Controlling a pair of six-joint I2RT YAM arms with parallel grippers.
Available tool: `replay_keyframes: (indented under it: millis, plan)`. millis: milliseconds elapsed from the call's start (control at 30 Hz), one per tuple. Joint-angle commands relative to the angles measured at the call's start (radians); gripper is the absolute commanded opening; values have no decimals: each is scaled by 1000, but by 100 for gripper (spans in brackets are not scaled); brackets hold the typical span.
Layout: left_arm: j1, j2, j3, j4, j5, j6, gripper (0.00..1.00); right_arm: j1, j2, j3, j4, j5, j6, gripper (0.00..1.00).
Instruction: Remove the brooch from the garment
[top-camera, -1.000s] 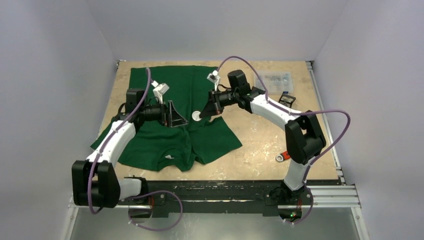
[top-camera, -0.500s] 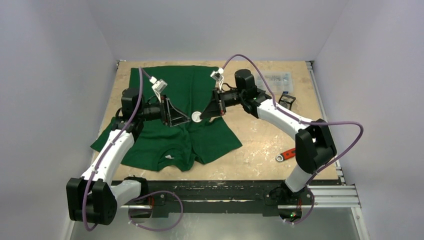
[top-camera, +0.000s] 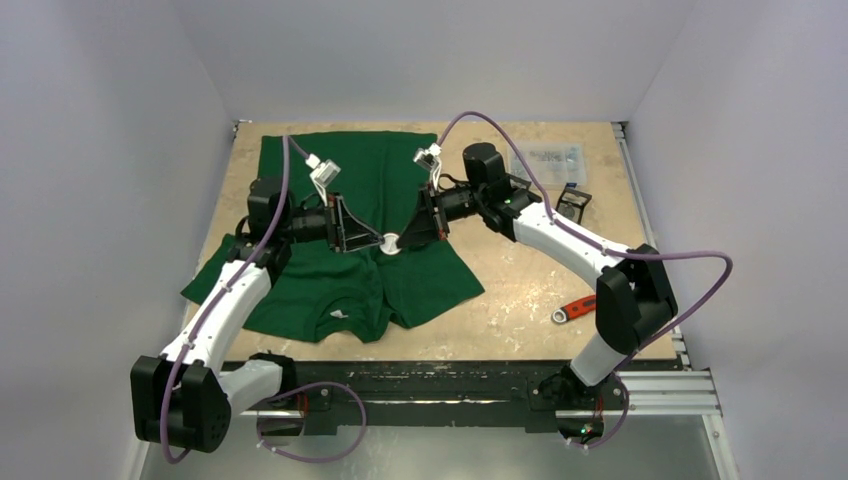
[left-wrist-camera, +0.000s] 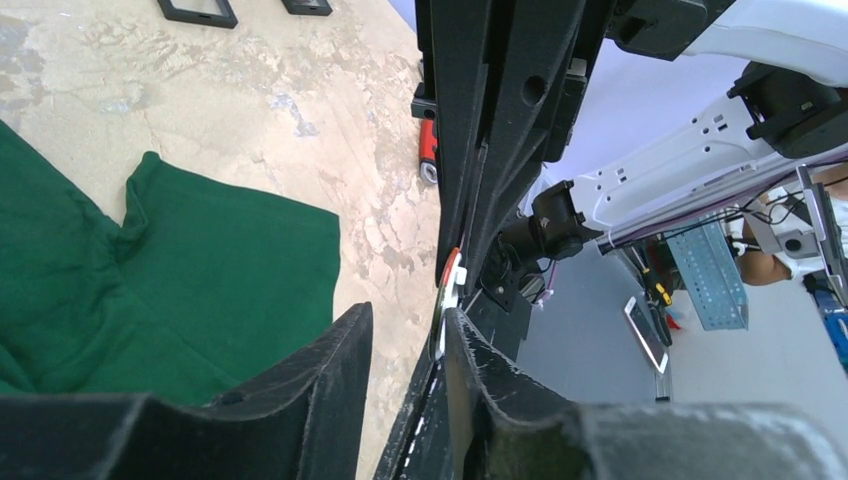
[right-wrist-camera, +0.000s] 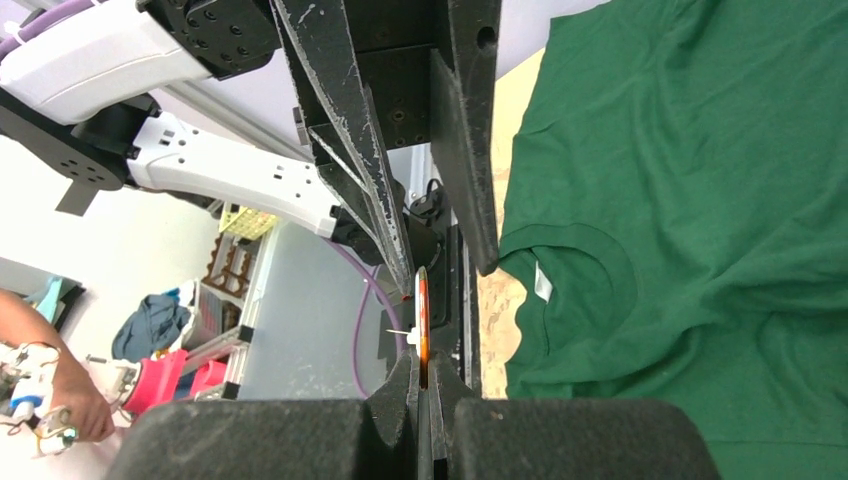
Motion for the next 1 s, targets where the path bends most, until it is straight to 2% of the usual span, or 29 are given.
replay_keyframes:
  millis: [0, 433, 767, 900, 967]
  plan:
    - [-8, -7, 12, 24, 15, -7, 28, 2, -37, 23, -2, -3, -29, 0]
    - [-23, -6, -6, 12, 26, -22, 32, 4, -32, 27, 3, -3, -29, 0]
    - [-31, 1, -2, 10, 25, -18, 21, 3, -33, 24, 12, -7, -25, 0]
    - [-32, 2, -1, 11, 24, -33, 10, 4, -37, 22, 12, -8, -23, 0]
    - [-32, 3, 0, 18, 9, -62, 0, 3, -42, 19, 16, -8, -22, 0]
